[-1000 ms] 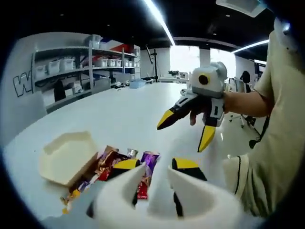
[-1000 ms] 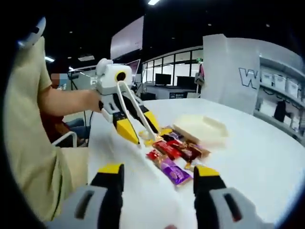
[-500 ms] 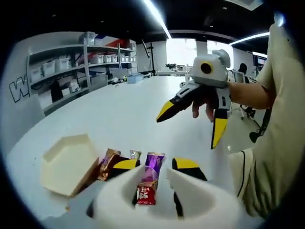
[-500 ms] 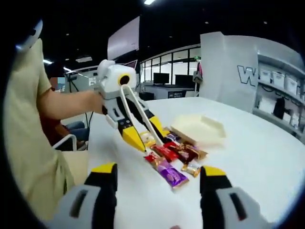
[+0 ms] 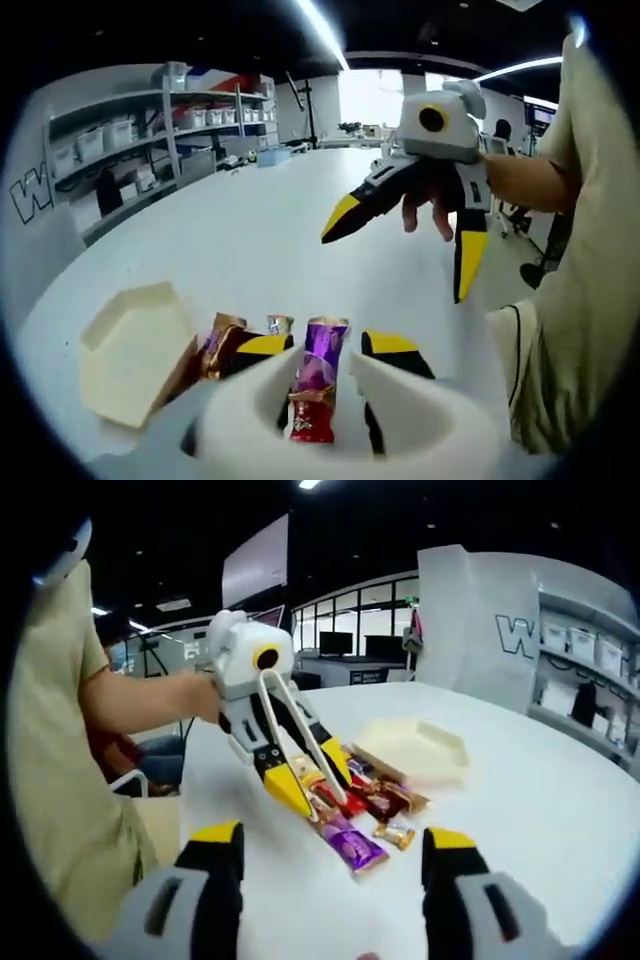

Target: Place the target food into the container with the food tongs after gripping and lifting it, then release it inside without dropping or visibly crushing the food.

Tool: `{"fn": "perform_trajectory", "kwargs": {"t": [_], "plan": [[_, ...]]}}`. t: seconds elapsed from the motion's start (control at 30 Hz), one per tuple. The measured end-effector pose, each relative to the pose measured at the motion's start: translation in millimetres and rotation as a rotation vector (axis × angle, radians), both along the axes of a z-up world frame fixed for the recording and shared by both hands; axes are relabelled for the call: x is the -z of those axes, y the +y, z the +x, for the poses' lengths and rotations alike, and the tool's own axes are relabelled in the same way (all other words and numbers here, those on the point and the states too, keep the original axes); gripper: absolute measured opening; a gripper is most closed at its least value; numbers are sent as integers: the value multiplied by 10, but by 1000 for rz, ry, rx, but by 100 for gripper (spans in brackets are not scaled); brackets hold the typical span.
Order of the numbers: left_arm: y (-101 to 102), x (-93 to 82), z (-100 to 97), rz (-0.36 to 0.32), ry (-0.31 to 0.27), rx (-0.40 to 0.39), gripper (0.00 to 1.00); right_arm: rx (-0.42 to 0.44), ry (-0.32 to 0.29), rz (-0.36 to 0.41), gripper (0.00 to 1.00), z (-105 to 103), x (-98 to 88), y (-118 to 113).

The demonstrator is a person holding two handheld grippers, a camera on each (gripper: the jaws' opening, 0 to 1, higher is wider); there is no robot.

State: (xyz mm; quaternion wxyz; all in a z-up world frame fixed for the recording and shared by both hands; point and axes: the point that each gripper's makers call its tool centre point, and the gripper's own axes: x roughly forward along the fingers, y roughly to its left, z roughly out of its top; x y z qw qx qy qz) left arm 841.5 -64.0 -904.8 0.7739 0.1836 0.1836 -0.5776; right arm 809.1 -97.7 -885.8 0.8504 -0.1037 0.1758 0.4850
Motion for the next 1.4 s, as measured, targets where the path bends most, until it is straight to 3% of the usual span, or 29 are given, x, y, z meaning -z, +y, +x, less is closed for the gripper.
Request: {"fn": "perform_trajectory", "kwargs": {"t": [0.37, 1.4], "plan": [[-98, 124, 37, 26, 4, 29, 26, 5, 4, -3, 71, 15, 3, -4], [-118, 68, 36, 36, -3, 16, 26, 31, -9, 37, 70, -4, -56, -79]]}}
